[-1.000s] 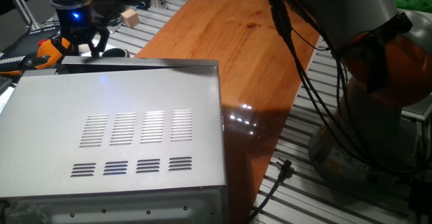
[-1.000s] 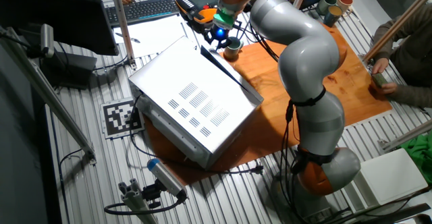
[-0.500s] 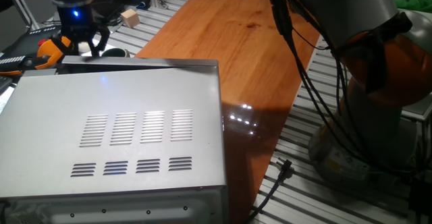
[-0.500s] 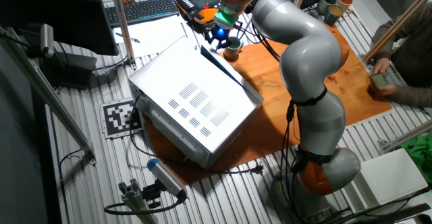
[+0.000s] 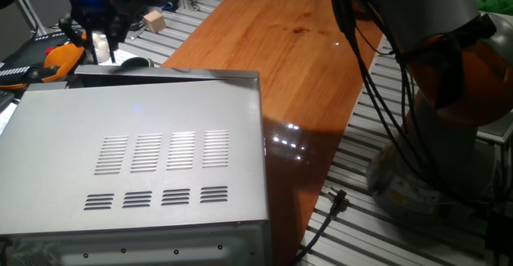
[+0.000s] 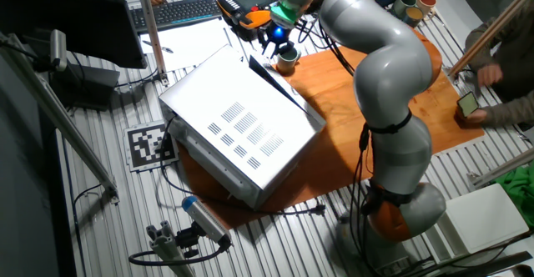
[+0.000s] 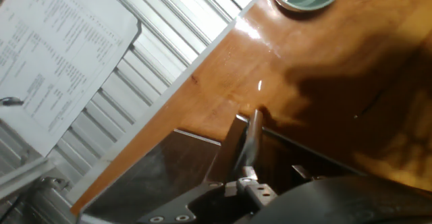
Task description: Put the bowl into the microwave
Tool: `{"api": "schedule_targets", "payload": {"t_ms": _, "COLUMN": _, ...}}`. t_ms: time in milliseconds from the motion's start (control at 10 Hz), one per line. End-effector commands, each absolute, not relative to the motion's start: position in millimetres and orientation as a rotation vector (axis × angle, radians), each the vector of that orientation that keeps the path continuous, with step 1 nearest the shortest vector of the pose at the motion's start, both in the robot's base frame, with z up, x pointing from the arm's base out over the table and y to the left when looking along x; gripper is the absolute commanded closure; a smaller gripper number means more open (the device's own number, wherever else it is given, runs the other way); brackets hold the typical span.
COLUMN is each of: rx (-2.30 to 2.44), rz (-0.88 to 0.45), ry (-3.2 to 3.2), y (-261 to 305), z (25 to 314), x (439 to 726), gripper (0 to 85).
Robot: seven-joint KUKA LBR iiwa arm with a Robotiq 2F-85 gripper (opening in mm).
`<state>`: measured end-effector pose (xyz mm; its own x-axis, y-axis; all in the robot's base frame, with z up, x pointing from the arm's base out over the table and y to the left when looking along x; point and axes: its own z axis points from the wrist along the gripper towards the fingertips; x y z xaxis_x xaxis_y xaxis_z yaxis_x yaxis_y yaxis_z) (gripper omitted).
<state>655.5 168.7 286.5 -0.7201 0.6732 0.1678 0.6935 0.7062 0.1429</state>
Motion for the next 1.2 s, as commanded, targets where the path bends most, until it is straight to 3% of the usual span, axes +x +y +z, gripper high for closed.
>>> {"api": "schedule_targets", "payload": {"t_ms": 0, "rx": -1.140, "rz": -0.296, "ry": -2.793, "y": 170.2, "z": 298.1, "x": 650.0, "gripper": 51.0}}
{"api": "schedule_targets", "payload": {"t_ms": 300, "rx": -1.126, "rz": -0.374, "ry": -2.755, "y": 176.5, "z": 308.6, "x": 640.3, "gripper": 51.0}}
{"api": "schedule_targets", "payload": {"t_ms": 700, "rx": -1.112, "rz": -0.349, "ry": -2.752, "y": 192.7, "z": 309.3, "x": 633.3, "gripper": 51.0}}
{"api": "schedule_targets", "payload": {"t_ms": 800, "rx": -1.118, "rz": -0.361, "ry": -2.741, "y": 197.8, "z": 312.0, "x": 628.7, "gripper": 68.0}}
{"api": "schedule_targets", "payload": {"t_ms": 1100, "rx": -1.148, "rz": -0.361, "ry": -2.740, "y": 213.4, "z": 307.5, "x": 621.5, "gripper": 68.0}}
